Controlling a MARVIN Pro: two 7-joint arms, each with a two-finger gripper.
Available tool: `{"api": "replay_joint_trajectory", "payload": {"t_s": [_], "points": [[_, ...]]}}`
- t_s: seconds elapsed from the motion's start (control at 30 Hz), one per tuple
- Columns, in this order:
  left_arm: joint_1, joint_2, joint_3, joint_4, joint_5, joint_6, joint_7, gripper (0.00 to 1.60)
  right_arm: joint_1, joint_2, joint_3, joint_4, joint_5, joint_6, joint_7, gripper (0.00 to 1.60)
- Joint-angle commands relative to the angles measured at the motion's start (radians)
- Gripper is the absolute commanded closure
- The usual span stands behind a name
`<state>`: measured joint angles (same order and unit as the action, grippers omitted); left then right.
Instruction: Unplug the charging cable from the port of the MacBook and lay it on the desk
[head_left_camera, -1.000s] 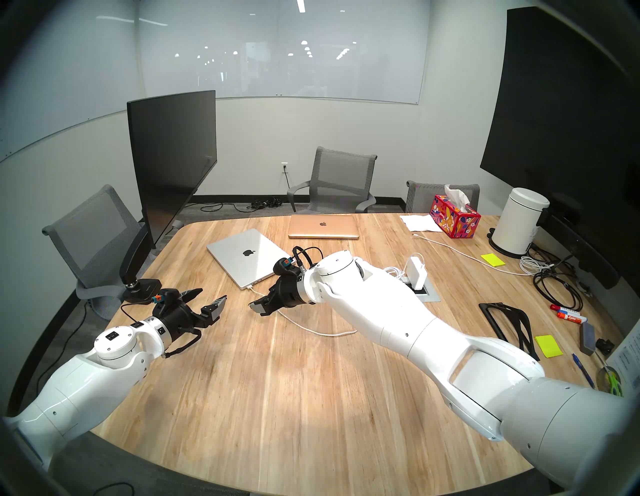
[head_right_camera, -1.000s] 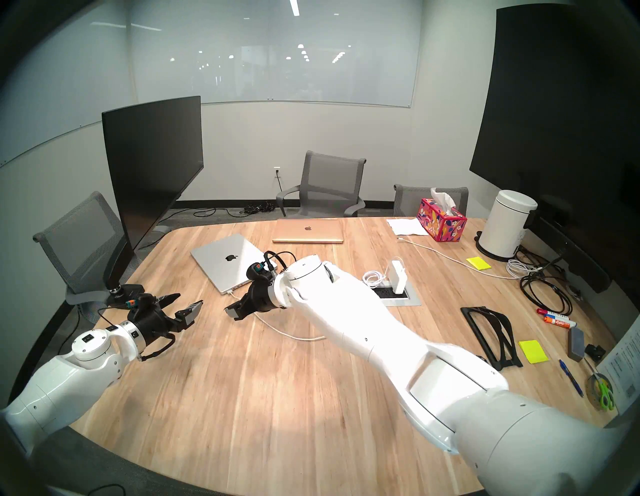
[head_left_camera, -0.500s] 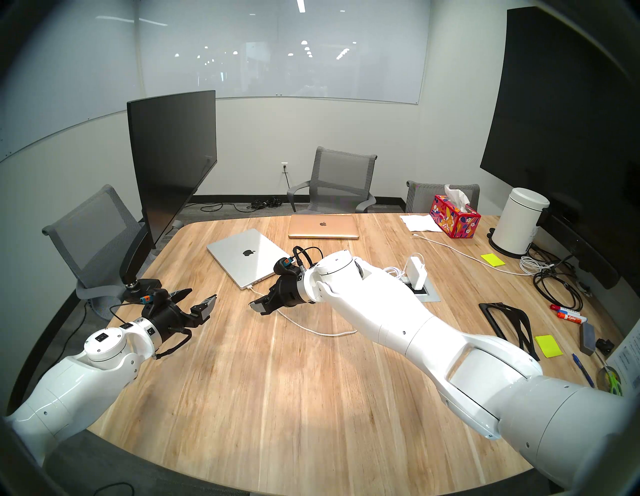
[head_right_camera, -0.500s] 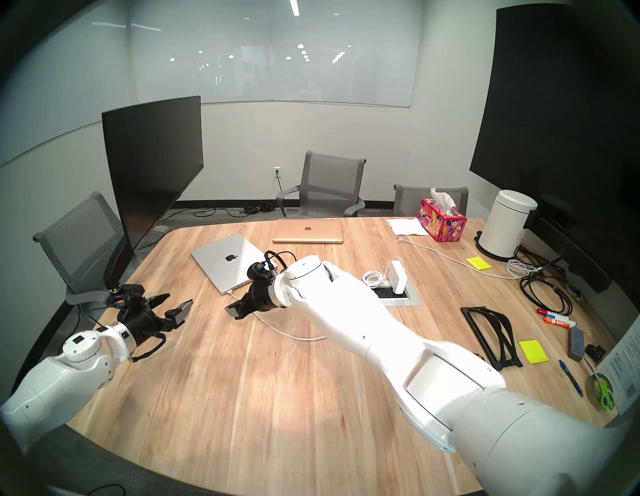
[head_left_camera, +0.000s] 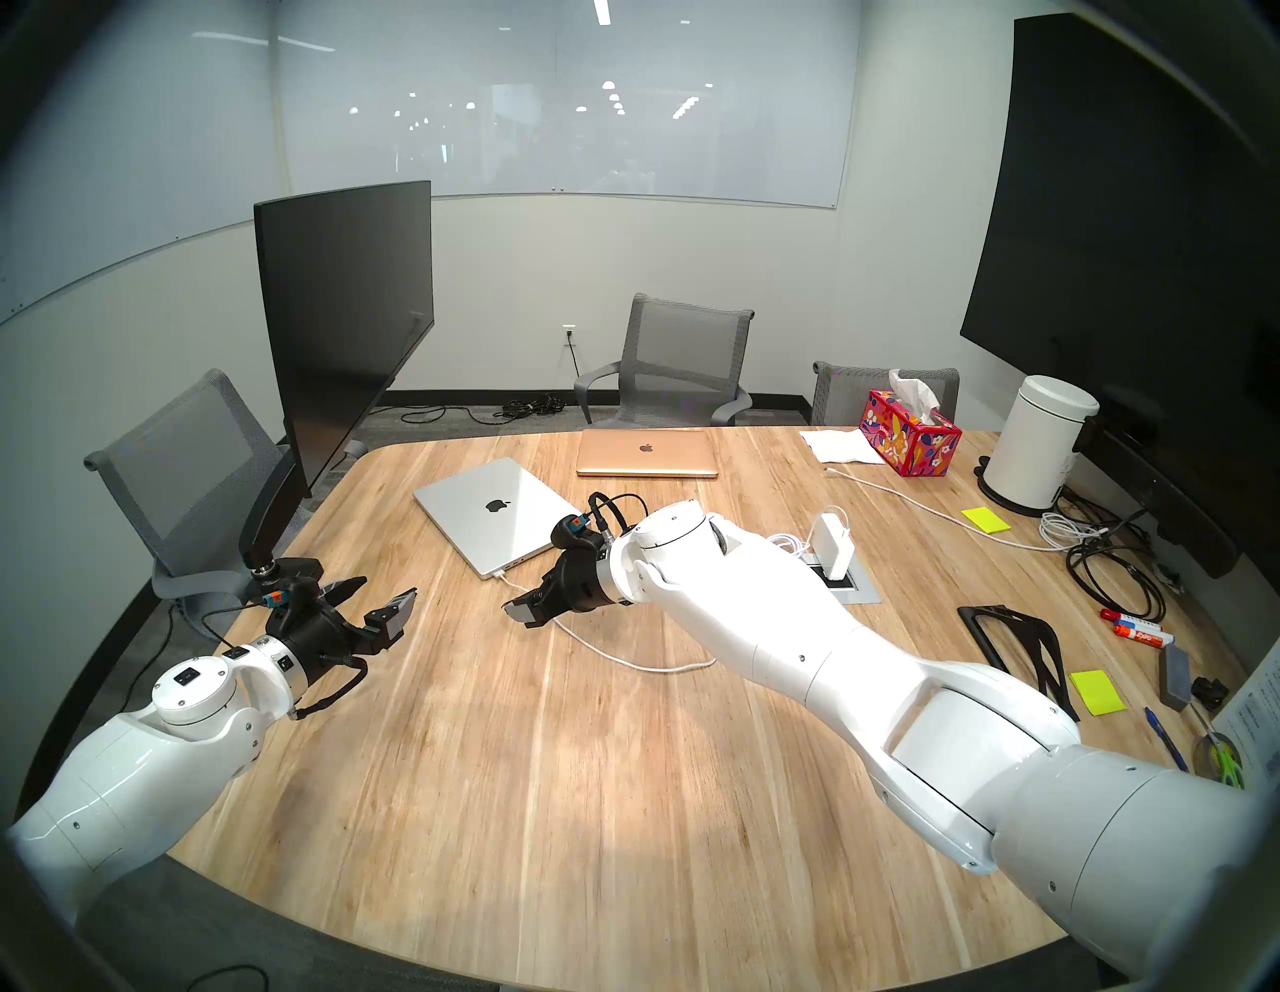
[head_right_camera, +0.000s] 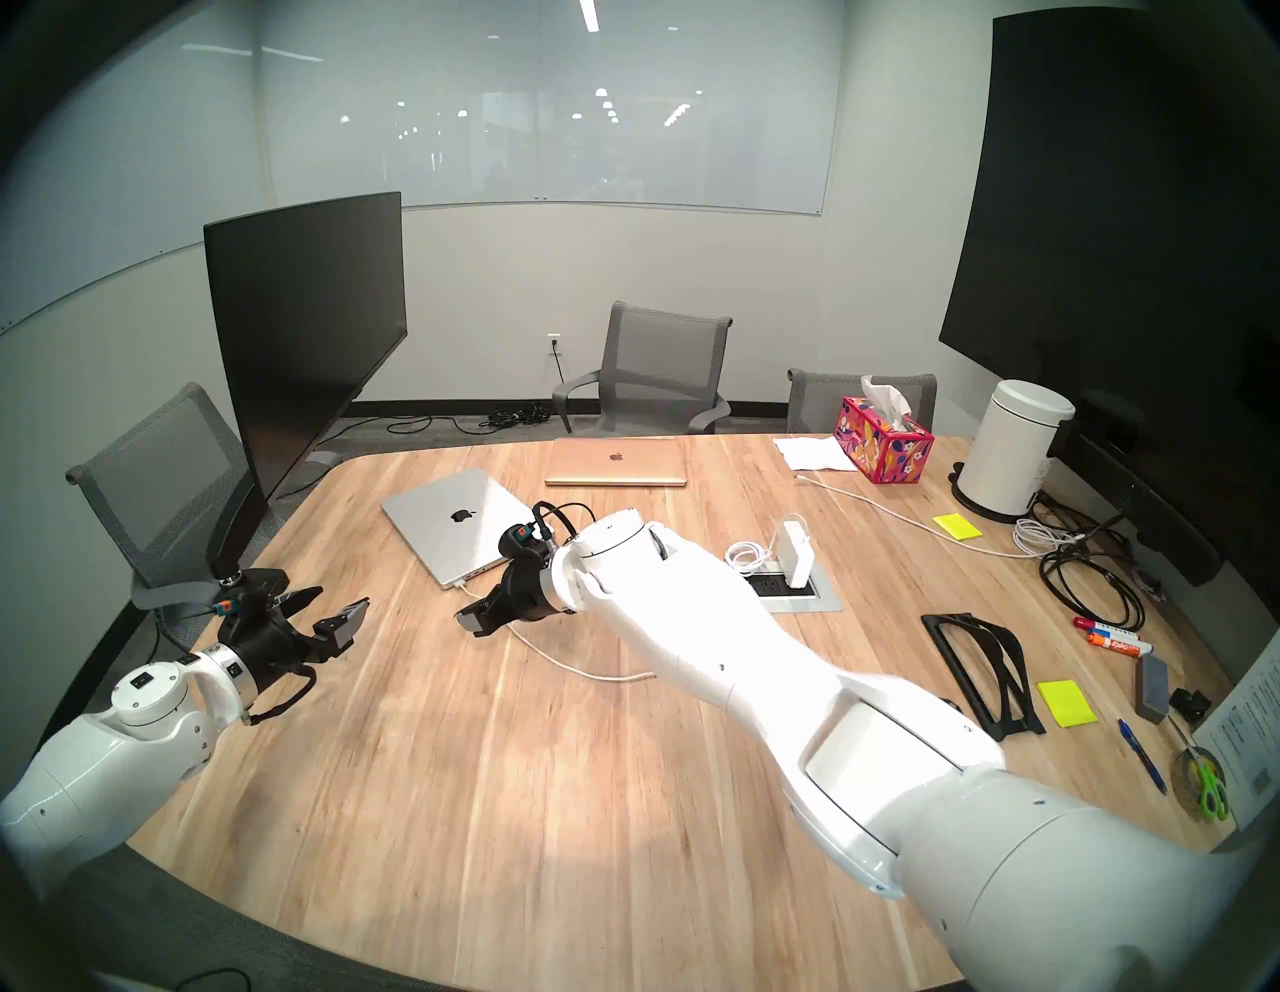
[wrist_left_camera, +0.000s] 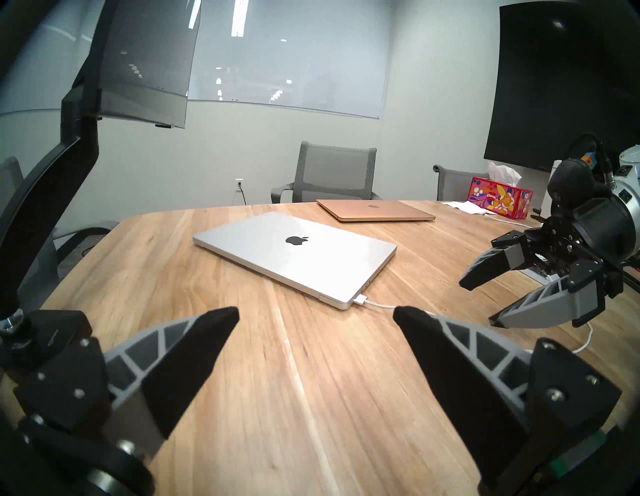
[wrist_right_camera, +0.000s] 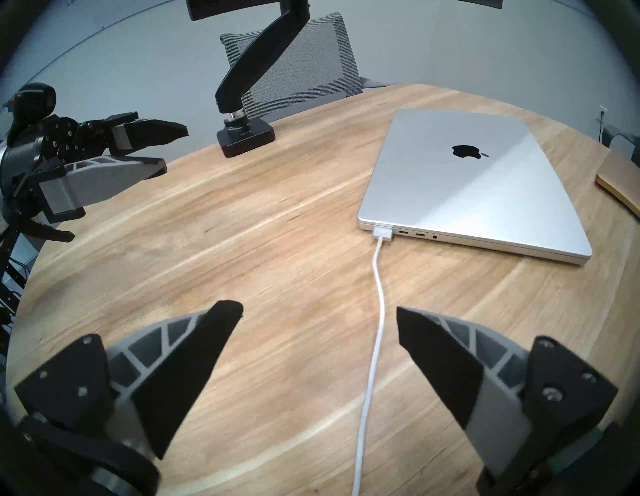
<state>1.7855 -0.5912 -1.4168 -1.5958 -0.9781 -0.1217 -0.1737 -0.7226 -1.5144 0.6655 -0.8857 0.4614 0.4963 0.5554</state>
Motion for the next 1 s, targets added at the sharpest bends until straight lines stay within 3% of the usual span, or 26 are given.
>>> {"api": "replay_joint_trajectory", "payload": {"t_s": [0.0, 0.97], "points": [[0.001, 0.013, -0.017, -0.018, 0.001, -0.014, -0.005, 0.00, 0.046, -0.030, -0.012, 0.027, -0.016, -0.025, 0.013, 0.00], [-0.001, 0.018, -0.013, -0.017, -0.004, -0.016, -0.005, 0.00, 0.150, -0.182, -0.044, 0.318, -0.118, -0.119, 0.006, 0.00]]}}
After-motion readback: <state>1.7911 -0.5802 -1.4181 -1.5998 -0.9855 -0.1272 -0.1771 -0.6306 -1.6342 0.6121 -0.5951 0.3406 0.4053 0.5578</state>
